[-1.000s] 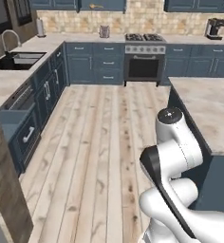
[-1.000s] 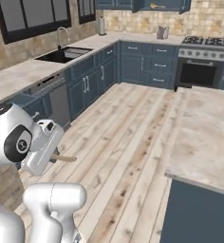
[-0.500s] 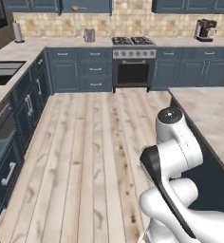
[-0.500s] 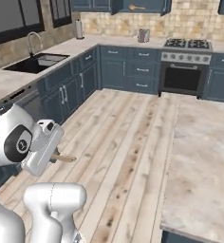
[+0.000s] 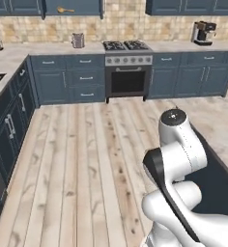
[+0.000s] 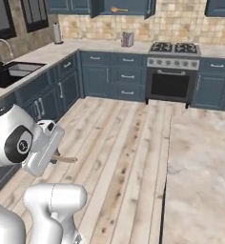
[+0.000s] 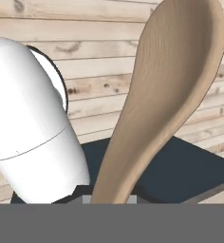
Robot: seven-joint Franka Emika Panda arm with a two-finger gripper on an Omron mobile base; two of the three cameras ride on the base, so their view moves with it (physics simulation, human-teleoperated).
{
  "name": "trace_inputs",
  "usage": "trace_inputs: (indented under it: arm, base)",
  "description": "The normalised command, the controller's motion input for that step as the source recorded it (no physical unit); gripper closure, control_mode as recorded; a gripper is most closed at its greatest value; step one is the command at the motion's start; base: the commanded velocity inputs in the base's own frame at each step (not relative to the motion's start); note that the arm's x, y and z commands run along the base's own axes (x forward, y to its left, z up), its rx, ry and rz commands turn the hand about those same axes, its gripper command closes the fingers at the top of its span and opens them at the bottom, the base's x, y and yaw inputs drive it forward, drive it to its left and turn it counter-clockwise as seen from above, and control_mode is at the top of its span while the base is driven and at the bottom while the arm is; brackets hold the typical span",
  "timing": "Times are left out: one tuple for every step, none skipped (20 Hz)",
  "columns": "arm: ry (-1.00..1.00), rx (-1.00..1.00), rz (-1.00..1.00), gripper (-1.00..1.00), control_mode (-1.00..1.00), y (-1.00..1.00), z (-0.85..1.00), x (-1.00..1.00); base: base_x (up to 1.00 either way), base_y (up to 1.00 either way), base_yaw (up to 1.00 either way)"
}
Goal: Organize the utensils by type. Pick up the wooden spoons from the counter and place them in the open cabinet. Then pick up the metallic utensils from the counter and place them in the open drawer.
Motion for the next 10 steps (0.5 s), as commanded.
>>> trace_inputs:
  arm:
    - [0.00, 0.00, 0.00, 1.00, 1.00, 0.00, 0.00, 0.00]
    - [0.00, 0.00, 0.00, 1.00, 1.00, 0.00, 0.00, 0.00]
    - [0.00, 0.00, 0.00, 1.00, 1.00, 0.00, 0.00, 0.00]
    - [0.00, 0.00, 0.00, 1.00, 1.00, 0.00, 0.00, 0.00]
    - [0.00, 0.00, 0.00, 1.00, 1.00, 0.00, 0.00, 0.00]
    - [0.00, 0.00, 0.00, 1.00, 1.00, 0.00, 0.00, 0.00]
    - [0.00, 0.00, 0.00, 1.00, 1.00, 0.00, 0.00, 0.00]
    - [0.00, 0.00, 0.00, 1.00, 1.00, 0.00, 0.00, 0.00]
    - [0.00, 0.00, 0.00, 1.00, 1.00, 0.00, 0.00, 0.00]
    - [0.00, 0.00, 0.00, 1.00, 1.00, 0.00, 0.00, 0.00]
  base:
    - [1.00, 0.24, -0.19]
    - [1.00, 0.28, -0.20]
    - [1.00, 0.34, -0.21]
    - [1.00, 0.38, -0.22]
    - [1.00, 0.41, -0.23]
    - [1.00, 0.44, -0.24]
    - [1.00, 0.47, -0.24]
    - [1.00, 0.47, -0.24]
    - [1.00, 0.50, -0.22]
    - [1.00, 0.55, -0.19]
